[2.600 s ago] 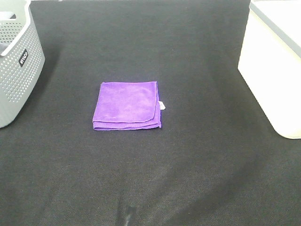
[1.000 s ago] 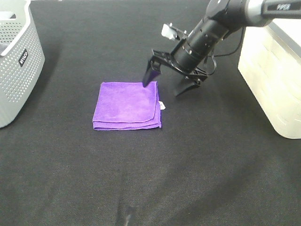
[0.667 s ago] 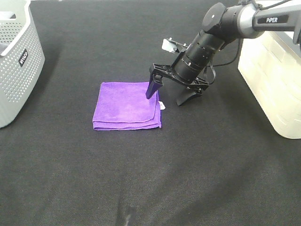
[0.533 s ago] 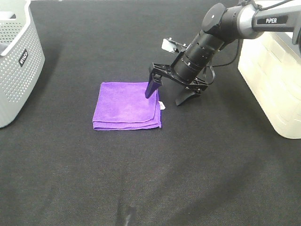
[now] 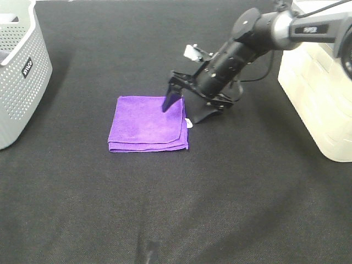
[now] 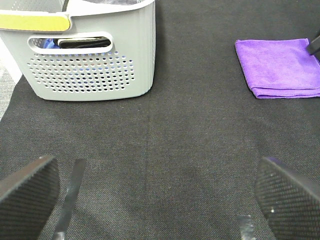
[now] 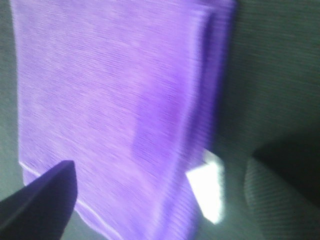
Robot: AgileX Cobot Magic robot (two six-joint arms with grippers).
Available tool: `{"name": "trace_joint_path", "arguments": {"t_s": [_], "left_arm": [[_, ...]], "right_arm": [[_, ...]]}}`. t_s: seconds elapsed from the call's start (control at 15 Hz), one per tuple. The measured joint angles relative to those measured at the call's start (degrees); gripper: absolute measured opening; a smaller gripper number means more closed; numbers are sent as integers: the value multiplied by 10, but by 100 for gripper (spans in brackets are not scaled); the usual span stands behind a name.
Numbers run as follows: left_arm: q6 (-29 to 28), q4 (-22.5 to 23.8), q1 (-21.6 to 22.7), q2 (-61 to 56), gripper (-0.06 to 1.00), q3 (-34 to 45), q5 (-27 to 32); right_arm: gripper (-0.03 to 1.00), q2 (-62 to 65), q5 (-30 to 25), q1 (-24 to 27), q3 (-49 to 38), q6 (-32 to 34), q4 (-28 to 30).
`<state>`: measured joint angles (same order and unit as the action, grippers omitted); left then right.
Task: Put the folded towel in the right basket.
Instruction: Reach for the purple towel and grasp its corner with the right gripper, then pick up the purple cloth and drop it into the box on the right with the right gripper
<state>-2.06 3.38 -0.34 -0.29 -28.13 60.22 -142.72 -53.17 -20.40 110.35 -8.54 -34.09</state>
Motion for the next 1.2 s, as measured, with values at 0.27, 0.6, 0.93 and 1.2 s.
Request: {"name": "trace_joint_path", "arguments": {"t_s": [0.27,0.6,0.93,1.2], "left_arm": [[0,0,0,0,99,0,0],[0,0,0,0,99,0,0],[0,0,0,0,99,0,0],[0,0,0,0,99,0,0]], "right_arm": [[73,-7,64,-65,3,1,3],[29,-13,76,-69,3,9,42],[8,-7,-80,-75,100,10,97],[8,70,-156,-23,299,35,98]]}}
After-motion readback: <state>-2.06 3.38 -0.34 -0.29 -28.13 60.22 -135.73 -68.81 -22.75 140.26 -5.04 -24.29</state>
